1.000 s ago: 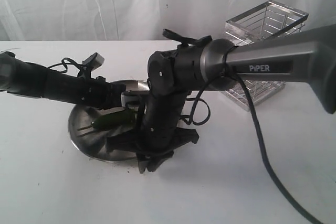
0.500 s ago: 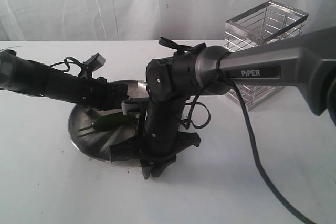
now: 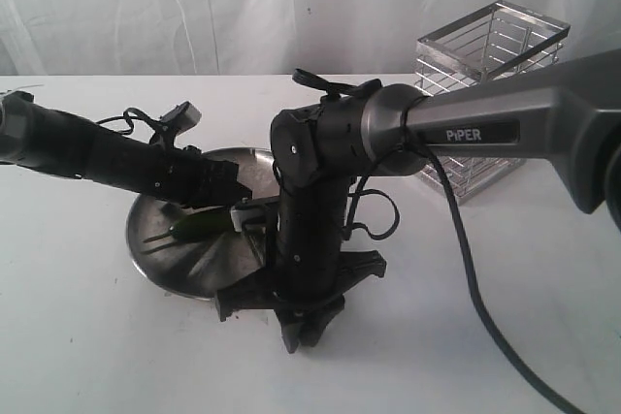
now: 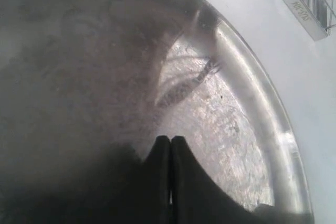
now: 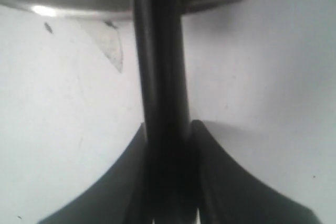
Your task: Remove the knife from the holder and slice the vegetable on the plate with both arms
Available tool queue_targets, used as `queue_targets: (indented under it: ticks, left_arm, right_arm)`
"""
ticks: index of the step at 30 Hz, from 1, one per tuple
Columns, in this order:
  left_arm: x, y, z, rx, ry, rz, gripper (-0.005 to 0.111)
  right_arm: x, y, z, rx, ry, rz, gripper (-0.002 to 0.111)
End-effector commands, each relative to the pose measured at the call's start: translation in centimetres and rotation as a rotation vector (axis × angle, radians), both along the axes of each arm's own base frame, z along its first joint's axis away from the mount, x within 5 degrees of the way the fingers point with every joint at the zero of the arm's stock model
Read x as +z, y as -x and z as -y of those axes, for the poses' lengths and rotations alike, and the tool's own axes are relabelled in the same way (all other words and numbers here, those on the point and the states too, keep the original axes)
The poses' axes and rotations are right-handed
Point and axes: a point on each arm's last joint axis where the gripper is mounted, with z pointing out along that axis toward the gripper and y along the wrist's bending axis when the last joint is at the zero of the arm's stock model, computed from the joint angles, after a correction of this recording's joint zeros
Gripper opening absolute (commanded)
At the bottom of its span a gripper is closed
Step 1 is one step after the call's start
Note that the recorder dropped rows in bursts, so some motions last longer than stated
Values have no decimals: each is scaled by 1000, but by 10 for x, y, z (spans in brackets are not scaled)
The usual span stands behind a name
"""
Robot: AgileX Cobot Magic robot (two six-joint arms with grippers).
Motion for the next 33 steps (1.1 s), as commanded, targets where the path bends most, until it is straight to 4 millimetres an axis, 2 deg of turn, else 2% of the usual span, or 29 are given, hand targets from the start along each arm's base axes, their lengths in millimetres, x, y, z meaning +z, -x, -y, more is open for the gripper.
queue_targets:
  ticks: [1, 4, 8, 15, 24, 33]
  left_arm:
    - [5, -5, 0, -50, 27, 10, 0]
    - [30, -12, -5, -70, 98, 61, 0]
    - [52, -17, -16, -60, 199, 97, 0]
    - [87, -16, -42, -19, 338, 156, 0]
    - [104, 8, -56, 96, 414, 202, 0]
    - [116, 26, -55, 97, 441, 232, 0]
  right_arm:
    - [2, 1, 8, -8, 47, -33, 0]
    - [2, 0, 8, -9, 43, -28, 0]
    - [3, -2, 6, -14, 22, -1, 0]
    - [30, -8, 3, -27, -78, 125, 0]
    - [34, -27, 21, -99, -107, 151, 0]
    - [42, -36, 14, -137, -200, 253, 0]
